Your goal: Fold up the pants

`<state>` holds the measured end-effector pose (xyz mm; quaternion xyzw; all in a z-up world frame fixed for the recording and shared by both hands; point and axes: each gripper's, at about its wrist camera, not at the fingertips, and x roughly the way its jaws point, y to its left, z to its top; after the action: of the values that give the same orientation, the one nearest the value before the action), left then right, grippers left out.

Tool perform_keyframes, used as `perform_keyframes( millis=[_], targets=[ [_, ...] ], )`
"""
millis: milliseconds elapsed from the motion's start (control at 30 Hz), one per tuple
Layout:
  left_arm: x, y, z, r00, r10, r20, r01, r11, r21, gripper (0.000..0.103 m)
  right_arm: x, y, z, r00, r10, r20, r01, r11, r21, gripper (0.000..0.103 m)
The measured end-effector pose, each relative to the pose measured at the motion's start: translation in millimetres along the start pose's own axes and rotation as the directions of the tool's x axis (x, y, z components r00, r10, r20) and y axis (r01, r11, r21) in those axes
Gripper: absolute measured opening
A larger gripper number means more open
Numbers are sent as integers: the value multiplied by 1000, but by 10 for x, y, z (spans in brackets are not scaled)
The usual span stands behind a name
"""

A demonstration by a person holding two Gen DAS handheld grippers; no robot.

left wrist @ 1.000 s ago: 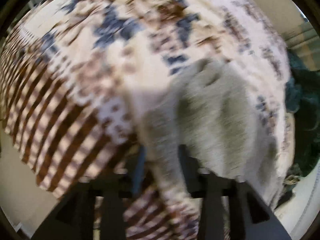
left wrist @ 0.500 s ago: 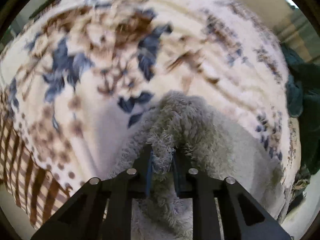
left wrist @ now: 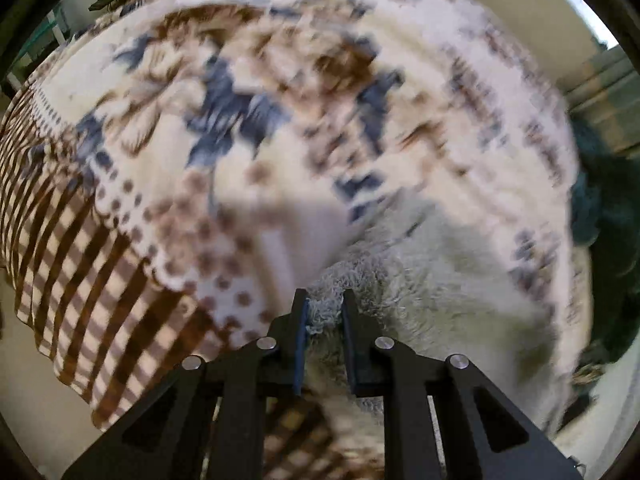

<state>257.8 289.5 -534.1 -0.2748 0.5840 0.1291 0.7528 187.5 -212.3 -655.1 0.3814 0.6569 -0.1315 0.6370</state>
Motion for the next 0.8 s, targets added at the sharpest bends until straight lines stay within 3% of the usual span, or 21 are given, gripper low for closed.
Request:
perform_keyframes(
  millis=[67, 167, 200, 233, 267, 333, 467, 600, 700, 800],
  targets=[
    [121, 54, -41, 999, 8, -34, -9, 1000, -19, 19, 243, -21, 38, 997, -27, -73, 26, 1000, -14, 9],
    [-1, -78, -76, 999, 50, 3, -50, 998, 35, 27, 356, -132, 101, 990, 4, -144, -1, 1000, 21, 28],
    [-111, -205, -111, 996, 84, 36, -86, 993, 78, 34, 318, -168, 114, 988, 29, -149, -24, 999, 32, 40],
    [-159, -276, -134, 993, 103, 54, -108, 989, 99, 48, 242, -213, 129, 987, 62, -145, -57, 998, 39, 49],
    [-233, -381, -177, 990, 119, 79, -129, 983, 128, 64, 139, -257, 142, 988, 72, -134, -68, 997, 34, 50],
    [-372, -606, -279, 983, 140, 120, -160, 971, 177, 76, -125, -346, 170, 993, 69, -96, -70, 998, -2, 52],
    [-496, -1143, -555, 975, 152, 162, -192, 944, 268, 77, -753, -642, 399, 999, 19, 31, -18, 999, -40, 61],
    [-339, -1857, -981, 981, 124, 149, -171, 913, 371, 77, -1232, -987, 942, 981, -96, 170, 106, 993, -50, 67],
    [-87, -2314, -1292, 992, 99, 82, -124, 905, 406, 77, -1561, -1496, 1519, 957, -154, 246, 144, 988, 55, 67],
    [180, -2799, -1668, 997, 77, 22, -79, 893, 443, 77, -1765, -2249, 1918, 958, -121, 261, 54, 967, 251, 67]
  ],
)
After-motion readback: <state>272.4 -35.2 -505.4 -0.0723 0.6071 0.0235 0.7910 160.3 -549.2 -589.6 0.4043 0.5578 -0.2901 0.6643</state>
